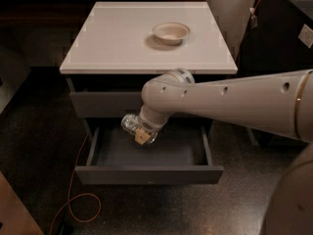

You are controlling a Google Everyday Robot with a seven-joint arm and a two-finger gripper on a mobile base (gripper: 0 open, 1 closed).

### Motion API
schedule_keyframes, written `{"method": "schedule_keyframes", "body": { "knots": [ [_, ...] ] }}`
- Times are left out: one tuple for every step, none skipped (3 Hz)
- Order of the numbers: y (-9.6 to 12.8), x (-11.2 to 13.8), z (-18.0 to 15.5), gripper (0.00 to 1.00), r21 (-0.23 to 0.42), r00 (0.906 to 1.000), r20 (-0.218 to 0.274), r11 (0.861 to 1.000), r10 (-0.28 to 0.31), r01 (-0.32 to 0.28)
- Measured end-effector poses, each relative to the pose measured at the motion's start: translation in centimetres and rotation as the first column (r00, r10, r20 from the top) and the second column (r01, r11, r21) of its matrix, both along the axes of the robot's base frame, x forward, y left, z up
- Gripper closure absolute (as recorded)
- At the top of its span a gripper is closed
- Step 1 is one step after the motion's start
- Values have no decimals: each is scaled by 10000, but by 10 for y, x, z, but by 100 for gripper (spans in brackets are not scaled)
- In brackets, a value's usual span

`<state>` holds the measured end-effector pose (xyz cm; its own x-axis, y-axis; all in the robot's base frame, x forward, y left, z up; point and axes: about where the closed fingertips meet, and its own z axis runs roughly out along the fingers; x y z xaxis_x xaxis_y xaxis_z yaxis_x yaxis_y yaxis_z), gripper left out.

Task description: Pick 7up can from middle drawer and place on counter

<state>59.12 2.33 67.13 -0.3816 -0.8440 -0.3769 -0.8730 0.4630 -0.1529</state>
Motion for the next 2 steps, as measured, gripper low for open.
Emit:
{"method": "schedule_keyframes", "body": {
  "knots": [
    [1,-22,65,100,146,9953,715,9977,655,-667],
    [1,-30,105,100,143,9883,1125,9943,1029,-1052]
  ]
}}
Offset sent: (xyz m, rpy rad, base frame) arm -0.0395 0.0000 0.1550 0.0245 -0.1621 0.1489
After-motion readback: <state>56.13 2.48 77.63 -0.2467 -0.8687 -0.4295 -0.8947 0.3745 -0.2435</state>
